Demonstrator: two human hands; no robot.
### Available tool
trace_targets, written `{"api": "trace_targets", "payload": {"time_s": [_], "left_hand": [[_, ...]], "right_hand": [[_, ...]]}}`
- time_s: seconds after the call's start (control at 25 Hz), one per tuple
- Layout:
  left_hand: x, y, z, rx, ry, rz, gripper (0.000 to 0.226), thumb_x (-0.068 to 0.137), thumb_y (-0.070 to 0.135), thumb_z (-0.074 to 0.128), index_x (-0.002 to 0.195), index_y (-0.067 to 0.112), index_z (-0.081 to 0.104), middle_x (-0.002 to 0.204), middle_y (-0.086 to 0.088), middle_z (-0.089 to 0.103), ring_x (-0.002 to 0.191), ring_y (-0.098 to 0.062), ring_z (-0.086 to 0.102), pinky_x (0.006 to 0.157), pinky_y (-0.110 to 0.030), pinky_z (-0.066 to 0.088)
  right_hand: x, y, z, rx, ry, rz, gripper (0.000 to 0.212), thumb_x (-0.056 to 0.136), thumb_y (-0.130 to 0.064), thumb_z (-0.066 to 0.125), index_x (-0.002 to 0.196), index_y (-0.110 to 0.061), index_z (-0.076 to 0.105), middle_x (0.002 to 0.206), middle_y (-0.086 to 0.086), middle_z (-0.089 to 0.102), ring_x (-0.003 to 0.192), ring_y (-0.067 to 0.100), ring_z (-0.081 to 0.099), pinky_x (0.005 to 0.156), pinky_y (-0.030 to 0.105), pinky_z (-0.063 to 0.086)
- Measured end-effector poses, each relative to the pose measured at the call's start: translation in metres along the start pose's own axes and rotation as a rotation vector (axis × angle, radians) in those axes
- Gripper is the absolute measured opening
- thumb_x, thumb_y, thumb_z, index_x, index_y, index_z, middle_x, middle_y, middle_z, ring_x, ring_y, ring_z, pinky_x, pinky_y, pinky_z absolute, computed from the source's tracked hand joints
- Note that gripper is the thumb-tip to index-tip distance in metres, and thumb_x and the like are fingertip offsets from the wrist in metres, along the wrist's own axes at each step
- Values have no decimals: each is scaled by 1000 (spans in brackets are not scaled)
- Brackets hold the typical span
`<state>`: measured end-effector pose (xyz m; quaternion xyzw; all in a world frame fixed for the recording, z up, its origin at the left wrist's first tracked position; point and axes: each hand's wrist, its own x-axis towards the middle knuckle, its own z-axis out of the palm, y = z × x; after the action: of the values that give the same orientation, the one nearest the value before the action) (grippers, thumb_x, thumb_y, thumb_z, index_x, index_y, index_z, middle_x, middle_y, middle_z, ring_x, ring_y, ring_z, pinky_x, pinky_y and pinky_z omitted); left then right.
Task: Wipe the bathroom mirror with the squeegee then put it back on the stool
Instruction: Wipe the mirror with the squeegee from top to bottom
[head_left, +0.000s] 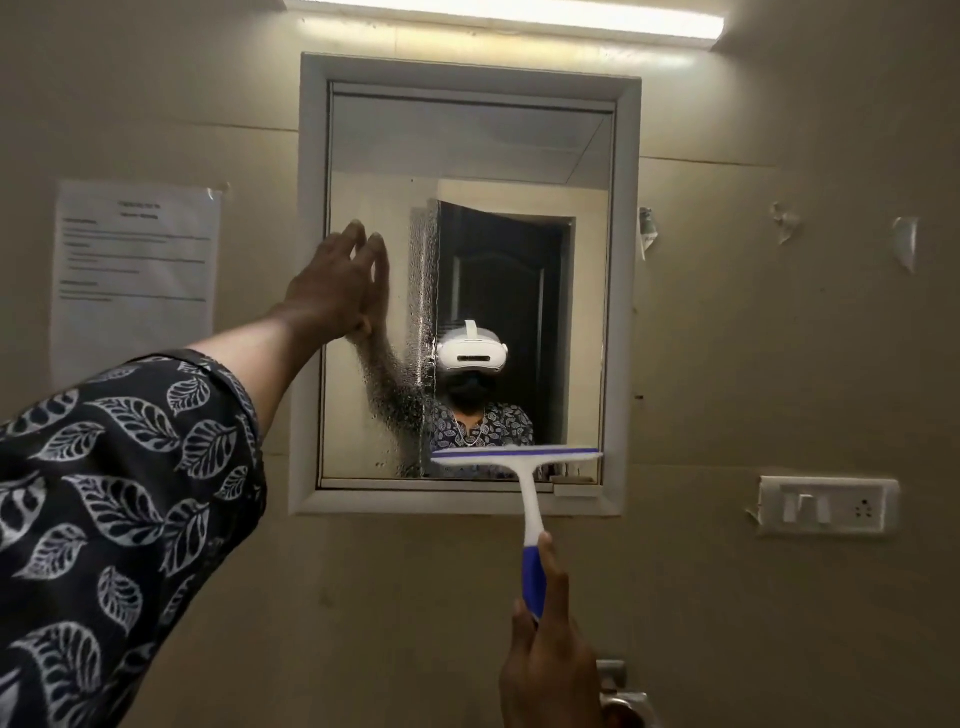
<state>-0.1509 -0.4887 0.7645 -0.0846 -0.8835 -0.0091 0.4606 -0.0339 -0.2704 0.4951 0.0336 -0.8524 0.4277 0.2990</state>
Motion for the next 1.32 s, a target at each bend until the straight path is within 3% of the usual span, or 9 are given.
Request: {"api": "trace_targets", "payload": {"time_s": [0.2, 0.32, 0.44, 0.52, 0.6, 0.92, 1.04, 1.32], "left_hand": [[2, -1, 0, 16, 12, 13, 108, 62, 10, 86, 148, 10, 21, 154, -12, 15, 141, -33, 19, 110, -43, 34], [5, -4, 3, 14, 19, 11, 109, 63, 10, 85, 149, 10, 19, 156, -12, 13, 143, -32, 17, 113, -41, 31], [6, -6, 7, -3, 6, -2, 110, 67, 10, 82, 152, 13, 12, 159, -9, 5, 146, -31, 10, 116, -41, 26], [6, -7, 8, -4, -11, -7, 111, 68, 9, 82, 152, 15, 9, 160, -7, 2, 147, -31, 8, 117, -40, 25], [5, -7, 8, -10, -14, -12, 111, 69, 8, 81, 152, 16, 9, 160, -6, 1, 147, -30, 8, 117, -40, 25], [1, -6, 5, -14, -26, -15, 108, 74, 2, 76, 153, 17, 4, 160, -4, -6, 148, -28, 1, 117, -38, 23], [0, -6, 6, -9, -35, -17, 109, 73, 4, 76, 153, 17, 3, 161, -5, -6, 148, -28, -1, 118, -39, 21], [0, -2, 6, 16, -33, -17, 109, 73, 3, 76, 153, 15, 3, 160, -8, -6, 148, -31, -1, 117, -39, 20]], "right_hand": [[-2, -7, -6, -60, -55, 47, 66, 96, -23, 44, 134, -42, -7, 98, -2, 48, 81, 8, 52, 76, 13, 44], [0, -31, -25, -87, 20, 13, 63, 95, -29, 44, 142, -41, 4, 88, -8, 51, 64, 6, 49, 62, 10, 42], [40, -74, -64, 27, 204, -274, 53, 96, -31, 39, 143, -40, 17, 66, -7, 49, 44, 5, 44, 40, 11, 39], [84, -115, -94, 62, 340, -458, 50, 96, -25, 41, 143, -29, 23, 65, -6, 46, 44, 5, 46, 35, 10, 38], [129, -154, -114, 40, 401, -526, 51, 96, -18, 46, 142, -22, 25, 66, -10, 42, 47, 4, 47, 34, 10, 38], [222, -216, -120, 14, 471, -492, 41, 96, -14, 43, 135, -17, 30, 76, -1, 47, 51, 4, 41, 41, 15, 28], [229, -221, -122, 6, 433, -499, 42, 96, -13, 43, 134, -18, 27, 65, -5, 41, 52, 4, 42, 41, 15, 28], [214, -201, -115, 46, 358, -430, 45, 94, -10, 44, 133, -22, 25, 66, -5, 39, 52, 10, 47, 39, 17, 33]]}}
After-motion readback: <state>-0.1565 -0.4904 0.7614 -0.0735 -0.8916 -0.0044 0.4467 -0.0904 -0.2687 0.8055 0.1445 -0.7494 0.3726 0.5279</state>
